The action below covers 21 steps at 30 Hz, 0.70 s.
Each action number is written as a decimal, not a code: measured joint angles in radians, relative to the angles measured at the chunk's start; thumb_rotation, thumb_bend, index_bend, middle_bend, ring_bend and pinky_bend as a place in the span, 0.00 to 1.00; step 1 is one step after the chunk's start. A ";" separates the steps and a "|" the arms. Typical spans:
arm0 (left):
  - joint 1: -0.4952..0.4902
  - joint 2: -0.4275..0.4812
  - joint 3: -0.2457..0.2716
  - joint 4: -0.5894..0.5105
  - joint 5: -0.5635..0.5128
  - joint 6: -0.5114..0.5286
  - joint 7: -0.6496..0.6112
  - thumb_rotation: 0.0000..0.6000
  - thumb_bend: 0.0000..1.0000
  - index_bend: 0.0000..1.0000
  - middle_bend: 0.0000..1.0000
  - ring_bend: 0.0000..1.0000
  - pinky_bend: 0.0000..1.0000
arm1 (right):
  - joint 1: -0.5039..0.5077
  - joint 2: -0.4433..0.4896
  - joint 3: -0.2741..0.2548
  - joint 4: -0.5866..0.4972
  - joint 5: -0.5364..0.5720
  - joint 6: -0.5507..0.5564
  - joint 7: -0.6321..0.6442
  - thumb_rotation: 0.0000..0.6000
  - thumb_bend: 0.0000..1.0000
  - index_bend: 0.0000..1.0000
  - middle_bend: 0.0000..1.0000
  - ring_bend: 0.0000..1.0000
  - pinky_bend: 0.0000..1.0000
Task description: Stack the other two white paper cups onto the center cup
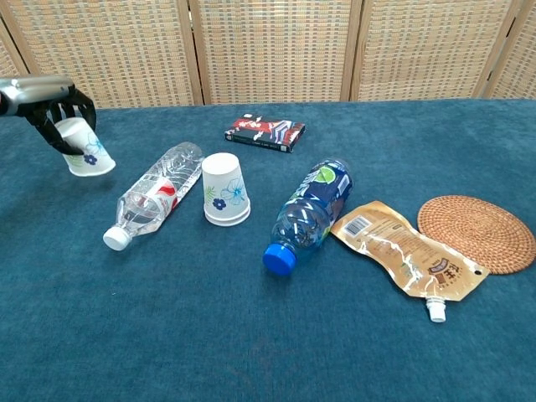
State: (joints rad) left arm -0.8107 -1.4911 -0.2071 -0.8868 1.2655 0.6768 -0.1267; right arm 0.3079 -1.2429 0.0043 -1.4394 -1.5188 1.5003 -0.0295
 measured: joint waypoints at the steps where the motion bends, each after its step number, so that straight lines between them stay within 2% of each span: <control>1: 0.001 0.013 -0.002 -0.022 0.003 0.010 -0.001 1.00 0.30 0.54 0.38 0.39 0.38 | -0.001 0.001 0.002 -0.002 -0.001 0.000 0.001 1.00 0.00 0.00 0.00 0.00 0.00; 5: 0.006 0.076 -0.017 -0.146 0.021 0.062 -0.003 1.00 0.29 0.54 0.38 0.39 0.38 | -0.006 0.006 0.010 -0.007 -0.006 0.000 0.007 1.00 0.00 0.00 0.00 0.00 0.00; 9: 0.001 0.151 -0.040 -0.326 0.045 0.109 0.004 1.00 0.28 0.54 0.38 0.39 0.38 | -0.011 0.011 0.020 -0.012 -0.009 -0.001 0.015 1.00 0.00 0.00 0.00 0.00 0.00; 15: -0.053 0.220 -0.080 -0.591 0.035 0.113 0.091 1.00 0.27 0.53 0.38 0.39 0.37 | -0.017 0.016 0.031 -0.014 -0.011 -0.010 0.023 1.00 0.00 0.00 0.00 0.00 0.00; 21: -0.149 0.186 -0.099 -0.634 -0.052 0.071 0.250 1.00 0.27 0.52 0.38 0.39 0.37 | -0.024 0.020 0.043 -0.009 -0.003 -0.019 0.039 1.00 0.00 0.00 0.00 0.00 0.00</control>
State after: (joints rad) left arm -0.9599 -1.3050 -0.3063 -1.5208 1.2132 0.7474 0.1231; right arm 0.2841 -1.2226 0.0473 -1.4486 -1.5222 1.4812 0.0099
